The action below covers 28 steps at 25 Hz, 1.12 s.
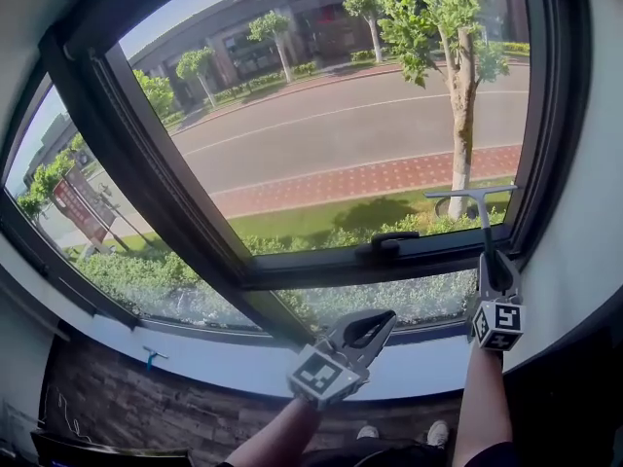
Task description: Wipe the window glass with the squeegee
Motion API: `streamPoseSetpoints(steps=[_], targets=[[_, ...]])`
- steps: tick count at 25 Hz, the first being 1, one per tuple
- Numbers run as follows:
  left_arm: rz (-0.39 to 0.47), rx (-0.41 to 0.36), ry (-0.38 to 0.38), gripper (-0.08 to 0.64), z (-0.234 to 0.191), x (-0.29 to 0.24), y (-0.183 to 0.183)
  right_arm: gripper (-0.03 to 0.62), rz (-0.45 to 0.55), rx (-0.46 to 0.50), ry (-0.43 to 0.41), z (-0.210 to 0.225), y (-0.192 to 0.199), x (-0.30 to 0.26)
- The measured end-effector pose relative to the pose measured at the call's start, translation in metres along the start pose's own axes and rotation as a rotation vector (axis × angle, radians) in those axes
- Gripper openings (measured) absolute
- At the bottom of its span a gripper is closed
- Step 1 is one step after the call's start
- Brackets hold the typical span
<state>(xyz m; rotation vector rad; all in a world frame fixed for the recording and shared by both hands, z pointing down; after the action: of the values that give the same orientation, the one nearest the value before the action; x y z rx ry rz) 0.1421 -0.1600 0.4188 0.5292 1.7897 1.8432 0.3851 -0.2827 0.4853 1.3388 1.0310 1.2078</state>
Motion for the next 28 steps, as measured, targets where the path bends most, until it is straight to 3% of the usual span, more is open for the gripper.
streamPoseSetpoints(steps=[7,28], targets=[[-0.041,0.010,0.019,0.002,0.009,0.001,0.018,0.098,-0.038,-0.012,-0.002,0.000,0.026,0.005],[-0.095,0.046,-0.015,0.002,0.003,0.007,0.044,0.100,-0.190,-0.064,-0.031,0.006,0.108,0.019]])
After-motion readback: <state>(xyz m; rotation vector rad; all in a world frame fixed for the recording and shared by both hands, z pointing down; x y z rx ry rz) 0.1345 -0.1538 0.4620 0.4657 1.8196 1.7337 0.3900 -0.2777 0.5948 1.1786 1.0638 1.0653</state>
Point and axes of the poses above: the fingertips, and each gripper's own axes: x backward along the fingers, z to its right, y out of its underside, the point moved 4 cm from there along x, backward along the fingers, and after that the axes turned 1 degree about y, right-handed, at the moved point
